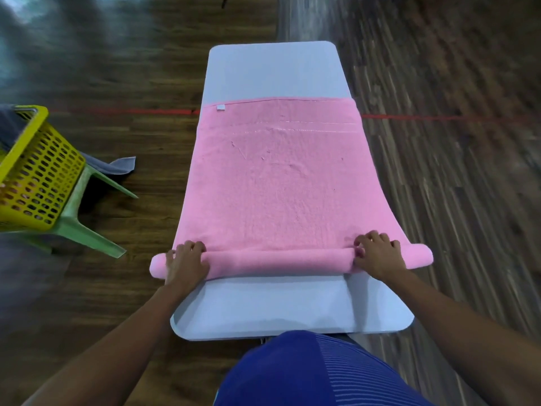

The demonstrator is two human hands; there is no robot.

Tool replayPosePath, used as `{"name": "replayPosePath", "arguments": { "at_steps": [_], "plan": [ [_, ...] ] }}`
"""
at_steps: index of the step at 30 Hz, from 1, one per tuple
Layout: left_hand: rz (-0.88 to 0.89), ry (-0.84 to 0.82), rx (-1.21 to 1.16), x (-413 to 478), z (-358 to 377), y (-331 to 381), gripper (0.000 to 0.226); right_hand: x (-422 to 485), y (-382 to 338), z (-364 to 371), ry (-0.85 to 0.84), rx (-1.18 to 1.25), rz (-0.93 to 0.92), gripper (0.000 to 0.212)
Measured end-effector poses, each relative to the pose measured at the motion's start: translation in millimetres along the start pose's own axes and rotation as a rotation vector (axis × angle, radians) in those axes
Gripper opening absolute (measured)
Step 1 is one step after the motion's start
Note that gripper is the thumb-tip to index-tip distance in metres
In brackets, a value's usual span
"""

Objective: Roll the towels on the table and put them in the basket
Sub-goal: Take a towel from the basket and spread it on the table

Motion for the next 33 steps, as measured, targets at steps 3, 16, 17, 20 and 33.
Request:
{"name": "replayPosePath", "arguments": {
  "at_steps": [3,16,17,20,33],
  "plan": [
    [0.091,0.202,-0.067,-5,-12,5,0.013,-3,1,-7,0.165,0.102,0.015,0.015],
    [0.096,0.116,-0.052,-14,22,6,0.039,-10,-7,20,0.157,0.045,-0.129,0.041],
    [0.105,0.130,-0.069,-13,18,8,0.033,-9,-7,18,0.151,0.051,-0.127,0.035],
    [0.123,0.105,0.017,-13,6,15,0.014,-9,-11,8,0.085,-0.019,-0.104,0.024],
    [0.105,0.200,0.016,-6,-4,19,0.011,-6,-4,-4,0.220,0.140,-0.089,0.002]
  ]
}}
Point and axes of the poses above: each hand's wrist, its own x-axis towards the middle knuckle, its own z-axis out of the palm, y = z × x, the point moved 8 cm from there along x, towards the middle knuckle, and after that the axes turned 11 degrees about -y, right-handed, at the moved point
